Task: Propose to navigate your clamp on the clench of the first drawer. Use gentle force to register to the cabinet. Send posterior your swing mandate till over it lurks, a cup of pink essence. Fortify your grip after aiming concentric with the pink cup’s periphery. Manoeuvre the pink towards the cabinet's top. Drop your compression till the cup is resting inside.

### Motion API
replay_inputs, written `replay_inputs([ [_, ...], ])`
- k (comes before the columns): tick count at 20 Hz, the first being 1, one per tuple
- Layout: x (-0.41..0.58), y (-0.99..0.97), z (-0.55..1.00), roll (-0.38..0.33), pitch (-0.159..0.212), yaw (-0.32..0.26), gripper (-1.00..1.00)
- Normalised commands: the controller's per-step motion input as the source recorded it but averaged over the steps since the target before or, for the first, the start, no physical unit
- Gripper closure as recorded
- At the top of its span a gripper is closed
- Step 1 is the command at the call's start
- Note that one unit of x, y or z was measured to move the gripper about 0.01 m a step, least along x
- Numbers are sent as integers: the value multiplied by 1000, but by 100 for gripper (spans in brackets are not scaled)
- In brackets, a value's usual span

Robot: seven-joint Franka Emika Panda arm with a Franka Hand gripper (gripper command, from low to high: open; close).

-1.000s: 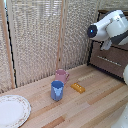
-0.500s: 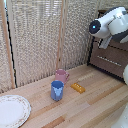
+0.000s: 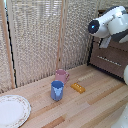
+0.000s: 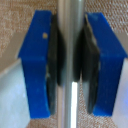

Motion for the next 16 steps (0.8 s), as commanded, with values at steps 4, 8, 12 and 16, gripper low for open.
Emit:
replay_inputs([
  [4,332,875,0,76,41,-39,100],
  [8,389,885,0,27,85,-14,100],
  [12,438,821,16,-10,134,10,100],
  [16,259,645,0,-50,89,75,100],
])
